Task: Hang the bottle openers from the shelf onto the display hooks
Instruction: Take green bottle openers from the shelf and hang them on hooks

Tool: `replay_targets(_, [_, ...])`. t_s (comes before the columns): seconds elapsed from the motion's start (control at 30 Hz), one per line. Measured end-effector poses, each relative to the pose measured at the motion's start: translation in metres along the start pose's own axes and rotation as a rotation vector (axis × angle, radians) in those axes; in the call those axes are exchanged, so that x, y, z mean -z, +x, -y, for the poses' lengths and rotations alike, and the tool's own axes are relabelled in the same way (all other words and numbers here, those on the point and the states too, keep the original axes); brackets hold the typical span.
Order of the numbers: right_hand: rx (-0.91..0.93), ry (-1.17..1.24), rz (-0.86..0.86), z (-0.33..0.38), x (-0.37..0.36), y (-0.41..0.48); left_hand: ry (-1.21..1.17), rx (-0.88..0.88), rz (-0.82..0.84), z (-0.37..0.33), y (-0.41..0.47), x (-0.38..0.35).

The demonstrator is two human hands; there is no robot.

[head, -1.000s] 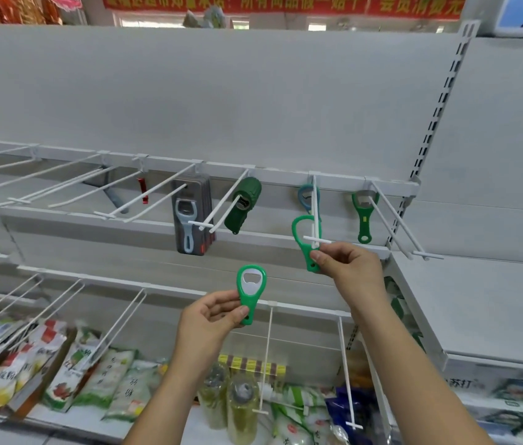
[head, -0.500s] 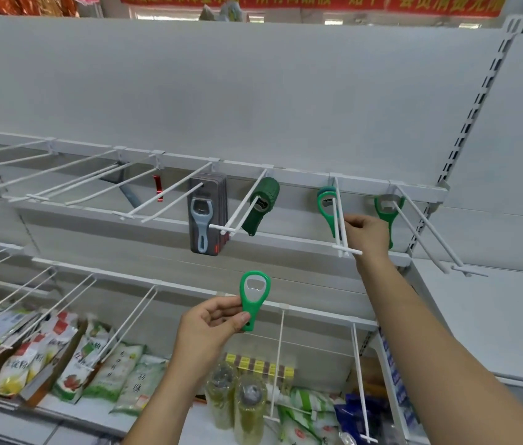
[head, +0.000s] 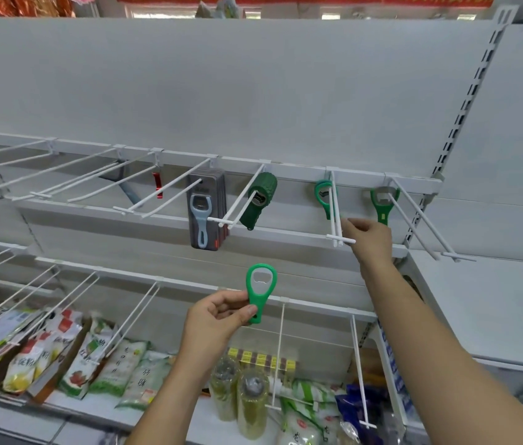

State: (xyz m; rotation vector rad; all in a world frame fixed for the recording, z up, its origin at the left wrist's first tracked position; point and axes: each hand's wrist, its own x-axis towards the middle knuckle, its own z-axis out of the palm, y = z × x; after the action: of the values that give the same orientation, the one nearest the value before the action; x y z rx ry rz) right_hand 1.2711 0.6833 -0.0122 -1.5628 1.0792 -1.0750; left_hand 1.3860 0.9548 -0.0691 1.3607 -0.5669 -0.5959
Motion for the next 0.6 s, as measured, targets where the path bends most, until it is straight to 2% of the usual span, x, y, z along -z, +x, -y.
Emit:
replay_targets(0.17, [0.022,0.171,0.091,-0.019,0.024,-0.072,-0.065,0.023,0.006,0.001,-0.008,-0.016])
replay_targets(0.37, [0.034,0.238,0.209,-0.044,0.05,-0.151,-0.101,0.03,0.074,-0.002,-0.021,-0.04])
replay_targets(0.6, [0.03,0.282,0.168,-0.048,0.069,-0.169,-0.103,-0.023,0.124,-0.012,-0.039,-0.063])
